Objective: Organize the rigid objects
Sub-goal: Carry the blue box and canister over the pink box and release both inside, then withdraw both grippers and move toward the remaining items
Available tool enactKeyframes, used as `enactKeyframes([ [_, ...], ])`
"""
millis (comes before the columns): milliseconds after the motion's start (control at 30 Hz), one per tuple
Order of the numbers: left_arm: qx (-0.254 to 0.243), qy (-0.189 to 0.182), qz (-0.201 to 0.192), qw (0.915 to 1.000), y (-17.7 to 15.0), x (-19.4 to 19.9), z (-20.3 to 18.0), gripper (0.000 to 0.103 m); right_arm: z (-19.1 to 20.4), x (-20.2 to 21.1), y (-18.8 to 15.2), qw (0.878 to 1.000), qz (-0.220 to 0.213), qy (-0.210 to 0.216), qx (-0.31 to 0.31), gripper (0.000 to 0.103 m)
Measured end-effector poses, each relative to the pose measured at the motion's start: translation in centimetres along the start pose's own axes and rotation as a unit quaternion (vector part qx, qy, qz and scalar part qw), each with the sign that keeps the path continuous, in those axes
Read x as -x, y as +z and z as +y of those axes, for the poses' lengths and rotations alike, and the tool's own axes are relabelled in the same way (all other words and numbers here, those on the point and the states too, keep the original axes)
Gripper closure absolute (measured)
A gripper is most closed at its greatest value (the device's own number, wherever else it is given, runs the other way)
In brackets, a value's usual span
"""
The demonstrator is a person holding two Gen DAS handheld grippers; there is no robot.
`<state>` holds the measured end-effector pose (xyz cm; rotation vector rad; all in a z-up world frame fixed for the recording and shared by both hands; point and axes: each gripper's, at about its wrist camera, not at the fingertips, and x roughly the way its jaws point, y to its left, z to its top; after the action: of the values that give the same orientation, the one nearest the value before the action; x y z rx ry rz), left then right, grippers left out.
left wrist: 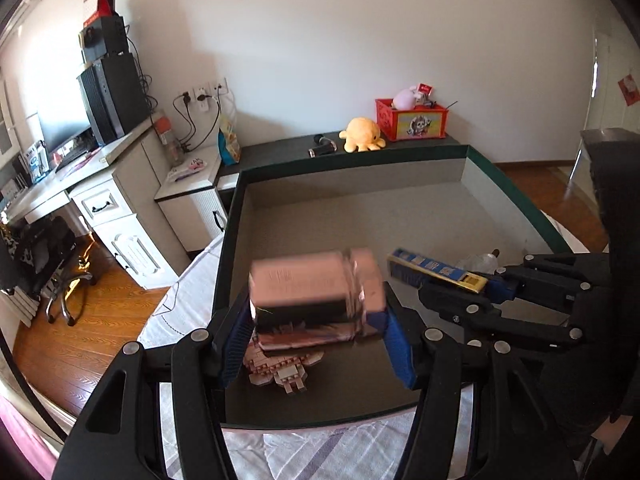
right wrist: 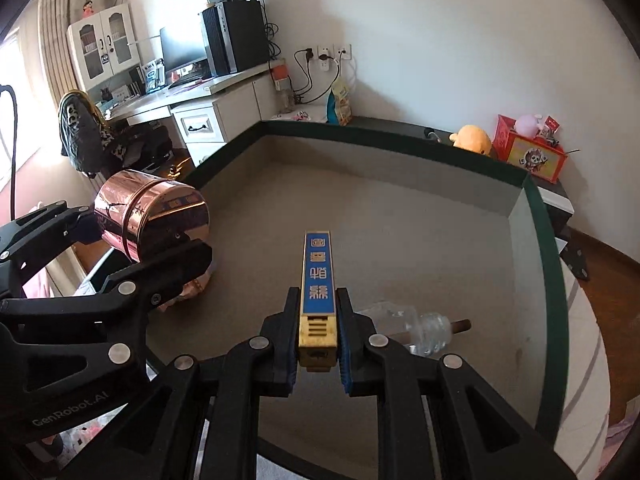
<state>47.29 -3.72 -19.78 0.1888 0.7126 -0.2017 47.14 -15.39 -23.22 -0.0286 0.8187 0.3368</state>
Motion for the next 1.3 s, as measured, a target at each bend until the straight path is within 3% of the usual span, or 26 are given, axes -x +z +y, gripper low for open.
enactKeyframes([
  [67,-0.001,0.005,-0.009,0.9999,-0.2,0.8,0.2,0.035,0.1,0.3,-0.2,1.000,-0.004,-0.001,-0.001,0.085],
  [133,0.003,0.021,-0.027,0.9994,-0.3,2.1,0.6,0.017,0.0,1.2,-0.3,1.000,-0.015,-0.004,-0.005,0.080],
  [200,0.011,0.027,-0.048,0.9984,-0.7,4.1,1.1,0.012,0.1,2.7,-0.4,0.999,-0.034,-0.017,-0.008,0.063],
  [267,0.020,0.038,-0.073,0.9964,-1.2,6.6,1.6,0.005,0.6,4.8,-0.6,0.998,-0.056,-0.028,-0.007,0.037],
  [300,0.025,0.047,-0.088,0.9947,-1.6,8.0,1.7,0.002,0.9,6.4,-1.0,0.997,-0.073,-0.034,-0.005,0.034],
  [400,0.029,0.069,-0.135,0.9880,-3.3,12.7,1.7,0.000,2.1,10.6,-2.0,0.992,-0.111,-0.053,0.001,0.021],
  [533,0.040,0.094,-0.182,0.9780,-5.7,18.6,2.0,0.000,4.2,17.0,-4.4,0.982,-0.172,-0.079,0.001,0.018],
  [667,0.067,0.114,-0.219,0.9667,-8.4,23.6,2.3,0.000,5.9,22.2,-7.1,0.971,-0.217,-0.103,-0.004,0.000],
  [833,0.105,0.120,-0.243,0.9568,-12.6,28.0,2.5,0.000,8.1,27.6,-11.4,0.955,-0.263,-0.139,-0.010,0.000],
  [1000,0.091,0.102,-0.246,0.9597,-14.8,30.3,1.7,0.000,9.2,31.2,-15.4,0.945,-0.286,-0.157,-0.023,0.000],
  [1300,0.067,0.094,-0.251,0.9611,-16.5,32.7,-0.8,0.000,9.9,34.2,-17.9,0.941,-0.293,-0.169,-0.031,0.000],
])
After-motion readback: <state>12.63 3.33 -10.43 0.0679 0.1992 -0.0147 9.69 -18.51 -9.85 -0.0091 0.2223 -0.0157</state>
